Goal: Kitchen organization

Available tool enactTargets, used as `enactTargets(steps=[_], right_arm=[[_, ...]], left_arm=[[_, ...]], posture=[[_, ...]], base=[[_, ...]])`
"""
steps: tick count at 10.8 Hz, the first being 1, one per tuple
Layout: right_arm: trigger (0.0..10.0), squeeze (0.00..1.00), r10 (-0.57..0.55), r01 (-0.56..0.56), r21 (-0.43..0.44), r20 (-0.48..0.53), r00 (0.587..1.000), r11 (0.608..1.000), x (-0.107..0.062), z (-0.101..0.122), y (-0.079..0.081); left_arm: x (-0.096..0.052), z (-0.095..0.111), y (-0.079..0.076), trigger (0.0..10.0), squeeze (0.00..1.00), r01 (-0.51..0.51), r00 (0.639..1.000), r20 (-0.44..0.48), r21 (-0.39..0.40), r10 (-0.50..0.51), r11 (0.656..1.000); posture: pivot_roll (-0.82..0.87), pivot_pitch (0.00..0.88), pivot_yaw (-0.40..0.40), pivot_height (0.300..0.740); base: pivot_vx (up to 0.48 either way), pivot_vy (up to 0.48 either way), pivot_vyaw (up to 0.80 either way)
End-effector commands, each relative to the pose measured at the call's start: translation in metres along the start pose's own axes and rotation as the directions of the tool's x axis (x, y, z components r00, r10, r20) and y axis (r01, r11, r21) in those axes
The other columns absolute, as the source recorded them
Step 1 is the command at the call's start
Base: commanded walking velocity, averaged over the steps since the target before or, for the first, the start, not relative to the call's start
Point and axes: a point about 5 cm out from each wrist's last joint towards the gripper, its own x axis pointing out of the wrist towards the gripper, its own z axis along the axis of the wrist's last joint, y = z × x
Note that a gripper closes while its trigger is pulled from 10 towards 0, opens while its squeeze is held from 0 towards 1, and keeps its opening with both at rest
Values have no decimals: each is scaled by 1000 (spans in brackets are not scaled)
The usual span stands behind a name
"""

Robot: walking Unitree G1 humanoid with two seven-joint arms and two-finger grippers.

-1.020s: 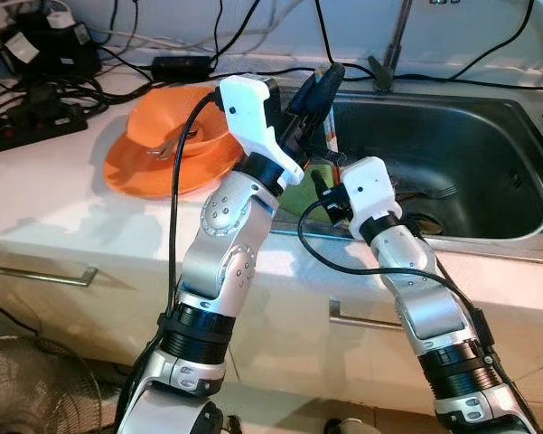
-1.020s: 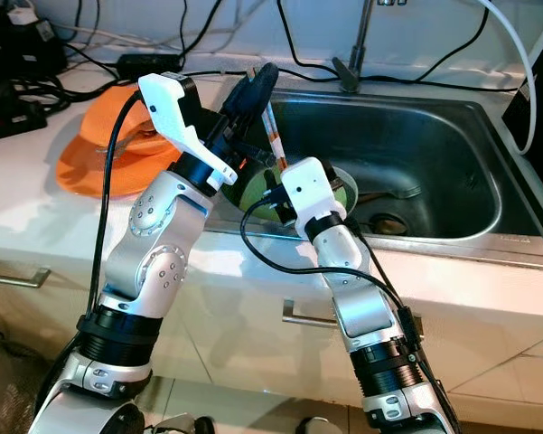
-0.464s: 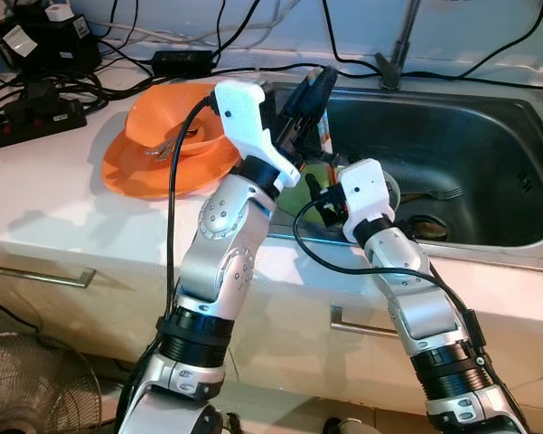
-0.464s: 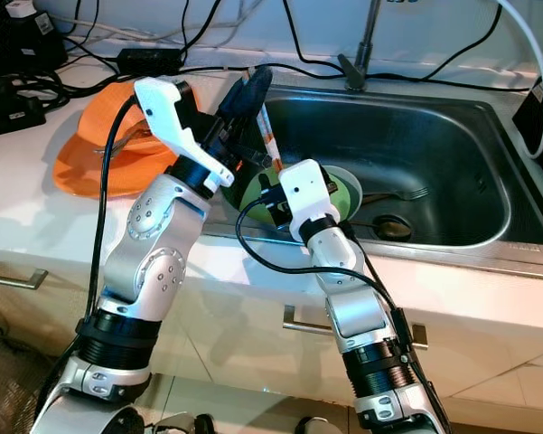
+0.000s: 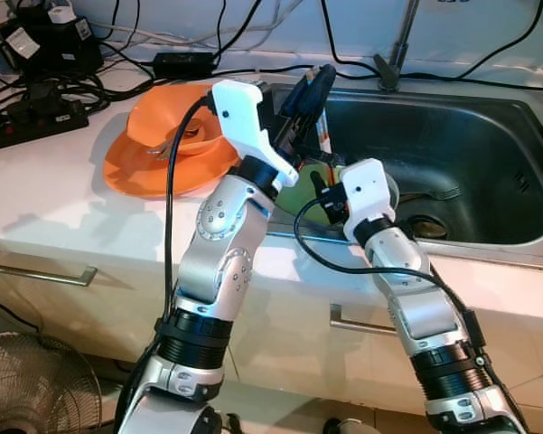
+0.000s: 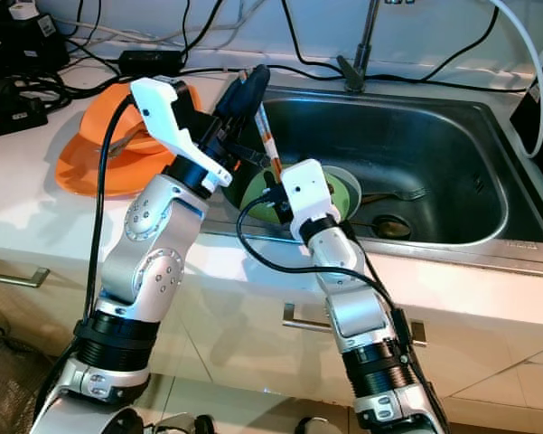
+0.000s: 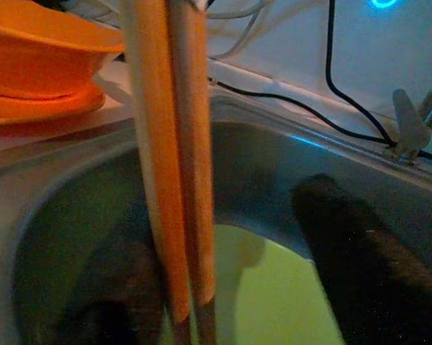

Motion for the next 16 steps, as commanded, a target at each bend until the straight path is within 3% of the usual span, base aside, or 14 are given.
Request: enactTargets(steps=[1, 10, 11, 16], right_arm=[[0, 0, 3, -3, 18, -1, 1000, 1000, 0, -1, 1], [0, 0, -13, 13, 25, 2, 1000, 1000, 0, -2, -2], [0, 0, -16, 16, 24, 3, 1000, 1000, 0, -2, -3], [0, 0, -30, 30, 27, -7, 1000, 999, 2, -3, -6]], left_arm=[[1, 1, -1, 10000, 0, 10, 1000, -1, 13, -10, 1000], [3, 2, 5, 10000, 0, -21, 1000, -9, 41, 21, 999], [3, 1, 6, 10000, 1000, -25, 1000, -14, 39, 25, 999], [2, 1, 5, 10000, 1000, -14, 1000, -18, 19, 14, 1000]], posture=[[-15, 30, 40, 740], [-12, 55, 44, 740], [-12, 58, 43, 740], [-6, 68, 39, 740]], base=[[0, 0, 0], [0, 0, 0], [0, 0, 0], [0, 0, 0]])
